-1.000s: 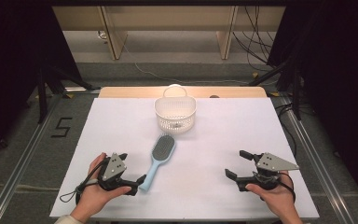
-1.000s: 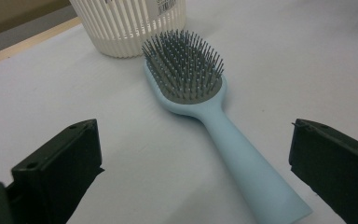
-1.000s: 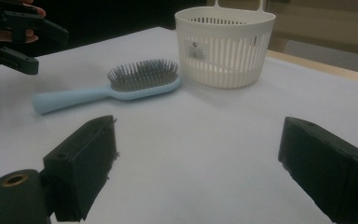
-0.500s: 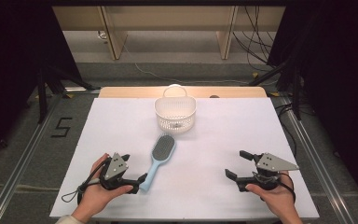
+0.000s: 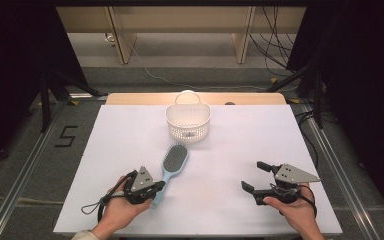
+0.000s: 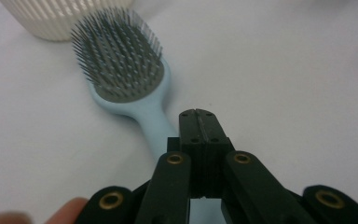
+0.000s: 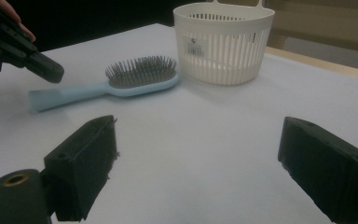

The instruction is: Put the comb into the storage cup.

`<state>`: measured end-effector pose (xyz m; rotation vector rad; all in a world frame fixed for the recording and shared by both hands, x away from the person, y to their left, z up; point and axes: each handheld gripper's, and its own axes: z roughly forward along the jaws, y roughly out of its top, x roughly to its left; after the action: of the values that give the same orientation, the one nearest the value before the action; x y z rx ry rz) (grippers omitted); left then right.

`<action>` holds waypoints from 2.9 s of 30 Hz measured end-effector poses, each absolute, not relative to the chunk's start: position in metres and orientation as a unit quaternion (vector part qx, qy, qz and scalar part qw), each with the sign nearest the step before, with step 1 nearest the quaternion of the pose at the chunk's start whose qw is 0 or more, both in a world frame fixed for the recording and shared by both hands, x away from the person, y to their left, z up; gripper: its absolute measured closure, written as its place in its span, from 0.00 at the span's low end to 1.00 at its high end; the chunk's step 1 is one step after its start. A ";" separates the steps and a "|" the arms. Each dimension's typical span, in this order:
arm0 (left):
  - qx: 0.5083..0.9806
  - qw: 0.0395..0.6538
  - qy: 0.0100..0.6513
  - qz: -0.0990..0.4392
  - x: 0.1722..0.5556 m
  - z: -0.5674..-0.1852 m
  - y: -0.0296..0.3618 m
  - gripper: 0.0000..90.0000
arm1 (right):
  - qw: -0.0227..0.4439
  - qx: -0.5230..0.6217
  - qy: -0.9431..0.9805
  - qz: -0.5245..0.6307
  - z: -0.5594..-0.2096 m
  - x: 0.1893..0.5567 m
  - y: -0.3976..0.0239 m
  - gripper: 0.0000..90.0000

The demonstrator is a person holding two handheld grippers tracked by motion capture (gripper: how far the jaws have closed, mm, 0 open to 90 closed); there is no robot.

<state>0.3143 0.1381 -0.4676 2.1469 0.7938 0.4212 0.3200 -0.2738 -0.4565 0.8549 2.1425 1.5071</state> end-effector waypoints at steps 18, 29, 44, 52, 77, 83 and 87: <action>0.888 0.295 0.336 0.106 0.320 -0.483 0.112 1.00 | 0.190 0.304 0.765 0.536 -0.457 0.320 -0.274 0.15; 0.887 0.274 0.356 0.102 0.324 -0.482 0.120 1.00 | 0.186 0.304 0.767 0.533 -0.458 0.320 -0.273 0.16; 0.880 0.255 0.385 0.111 0.333 -0.481 0.139 1.00 | 0.184 0.302 0.768 0.533 -0.458 0.320 -0.273 0.16; 0.882 0.270 0.372 0.103 0.331 -0.478 0.140 0.89 | 0.183 0.302 0.770 0.532 -0.458 0.320 -0.273 0.16; 0.793 0.467 0.327 0.213 0.326 -0.448 0.154 0.00 | 0.178 0.298 0.775 0.528 -0.458 0.319 -0.273 0.17; 0.779 0.485 0.324 0.229 0.327 -0.443 0.159 0.00 | 0.179 0.296 0.774 0.530 -0.458 0.319 -0.273 0.17; 0.775 0.490 0.326 0.232 0.327 -0.442 0.161 0.00 | 0.179 0.296 0.774 0.530 -0.458 0.319 -0.273 0.17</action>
<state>0.3274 0.1606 -0.4416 1.8817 0.7912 0.5635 0.3194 -0.2730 -0.4582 0.8373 2.1879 1.4980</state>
